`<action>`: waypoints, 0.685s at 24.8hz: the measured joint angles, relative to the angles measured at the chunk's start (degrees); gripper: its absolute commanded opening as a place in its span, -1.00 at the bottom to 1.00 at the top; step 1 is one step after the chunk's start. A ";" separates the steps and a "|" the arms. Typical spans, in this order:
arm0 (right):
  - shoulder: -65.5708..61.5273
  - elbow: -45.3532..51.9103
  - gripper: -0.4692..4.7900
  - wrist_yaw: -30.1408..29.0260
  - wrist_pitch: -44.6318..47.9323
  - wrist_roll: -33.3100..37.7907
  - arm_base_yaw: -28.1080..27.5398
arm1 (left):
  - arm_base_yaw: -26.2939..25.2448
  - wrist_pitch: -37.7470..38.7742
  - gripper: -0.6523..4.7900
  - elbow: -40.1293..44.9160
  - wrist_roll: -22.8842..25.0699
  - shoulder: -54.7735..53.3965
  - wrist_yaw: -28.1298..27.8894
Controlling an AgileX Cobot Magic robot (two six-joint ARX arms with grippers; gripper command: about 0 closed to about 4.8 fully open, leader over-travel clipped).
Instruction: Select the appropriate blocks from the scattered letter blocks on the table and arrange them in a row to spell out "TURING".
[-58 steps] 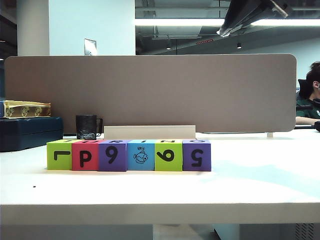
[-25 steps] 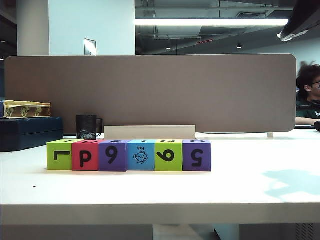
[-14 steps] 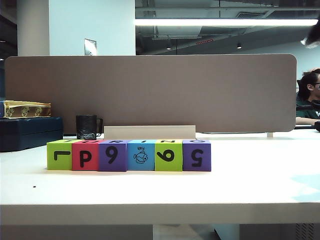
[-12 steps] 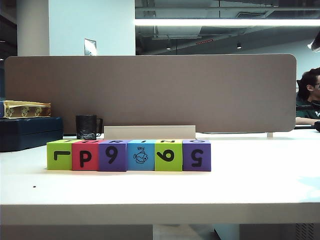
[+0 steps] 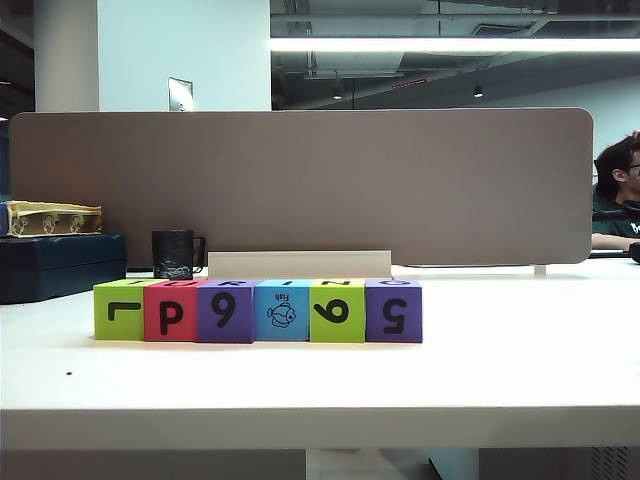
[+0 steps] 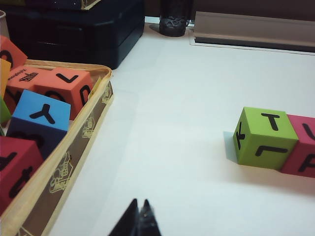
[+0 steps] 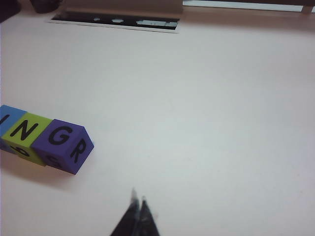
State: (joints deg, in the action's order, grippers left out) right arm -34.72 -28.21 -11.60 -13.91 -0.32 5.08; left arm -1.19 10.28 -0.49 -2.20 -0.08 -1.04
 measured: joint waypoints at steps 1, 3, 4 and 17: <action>0.72 0.74 -0.82 0.02 0.52 0.04 -0.20 | 0.00 0.00 -0.78 0.00 0.00 0.00 0.00; 3.19 3.19 -0.82 1.05 2.58 0.11 -0.26 | 0.00 0.00 -0.78 0.00 0.00 0.00 0.00; 4.57 4.63 -0.82 1.62 3.80 0.33 -0.26 | 0.00 0.00 -0.78 0.00 0.00 0.00 0.00; 19.23 18.43 -0.82 2.99 14.10 3.26 -1.44 | 0.00 0.00 -0.78 0.00 0.00 0.00 0.00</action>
State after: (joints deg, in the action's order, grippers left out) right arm -15.49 -9.78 -8.60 0.19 2.94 3.64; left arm -1.19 10.28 -0.49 -2.20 -0.08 -1.04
